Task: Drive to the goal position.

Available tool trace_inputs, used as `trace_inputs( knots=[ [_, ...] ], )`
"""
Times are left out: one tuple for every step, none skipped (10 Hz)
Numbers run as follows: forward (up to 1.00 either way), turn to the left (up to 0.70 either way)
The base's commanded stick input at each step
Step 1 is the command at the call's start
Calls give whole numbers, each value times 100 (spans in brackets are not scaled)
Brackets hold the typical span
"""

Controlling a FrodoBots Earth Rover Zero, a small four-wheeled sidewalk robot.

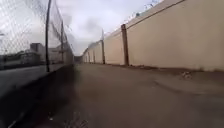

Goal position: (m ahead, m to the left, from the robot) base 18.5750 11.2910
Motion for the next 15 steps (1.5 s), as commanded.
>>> trace_inputs(
  knots=[
    [50, 0],
    [50, 0],
    [50, 0],
    [50, 0],
    [50, 7],
    [50, 29],
    [50, 43],
    [50, 50],
    [50, 50],
    [50, 50],
    [50, 0],
    [50, 0],
    [50, 0],
    [50, 0],
    [50, 0]
  ],
)
